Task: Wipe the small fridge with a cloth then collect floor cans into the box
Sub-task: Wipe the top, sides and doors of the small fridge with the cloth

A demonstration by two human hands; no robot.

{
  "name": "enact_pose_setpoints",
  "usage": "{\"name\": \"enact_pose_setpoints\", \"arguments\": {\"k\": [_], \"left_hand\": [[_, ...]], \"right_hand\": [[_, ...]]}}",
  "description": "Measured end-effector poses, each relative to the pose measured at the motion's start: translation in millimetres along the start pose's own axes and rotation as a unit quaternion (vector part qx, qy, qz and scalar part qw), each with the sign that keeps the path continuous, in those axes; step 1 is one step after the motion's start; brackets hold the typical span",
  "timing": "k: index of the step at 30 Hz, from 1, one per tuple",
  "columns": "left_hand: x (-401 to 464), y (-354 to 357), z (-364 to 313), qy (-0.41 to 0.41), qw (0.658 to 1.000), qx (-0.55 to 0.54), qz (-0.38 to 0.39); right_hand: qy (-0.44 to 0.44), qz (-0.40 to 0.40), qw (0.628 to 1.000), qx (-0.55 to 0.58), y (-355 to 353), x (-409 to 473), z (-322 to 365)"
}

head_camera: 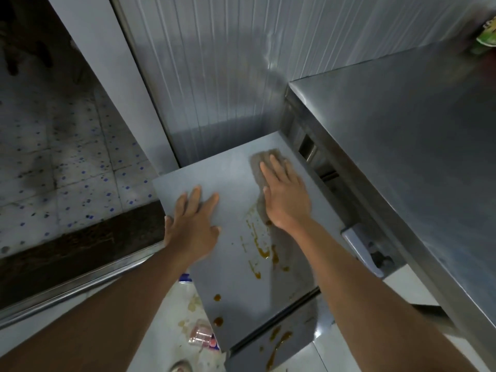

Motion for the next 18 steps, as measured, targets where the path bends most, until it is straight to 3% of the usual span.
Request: {"name": "enact_pose_setpoints", "arguments": {"k": [6,13,16,18], "left_hand": [[-4,-2,-2,-0.004,1.000,-0.012,0.001],[-1,-3,-2,0.028,0.998,-0.057,0.021],[-8,-24,8,0.087,0.991,-0.106,-0.006],[-15,-31,21,0.092,0.993,-0.067,-0.030]], "right_hand": [[-0.146,-0.011,0.989,-0.007,32,-106,46],[-0.006,0.002,1.000,-0.008,-1,-3,10],[-0.070,-0.013,0.997,-0.022,14,-41,40],[-0.124,-0.026,0.991,-0.034,29,-85,68]]}}
Point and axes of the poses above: each hand's wrist, its own x-axis towards the middle knuckle, its own y-axis out of the palm, z = x × y, the point moved 10 cm from there along x, towards the middle knuckle, and after that the axes turned 13 degrees about z, right-handed, at the moved point
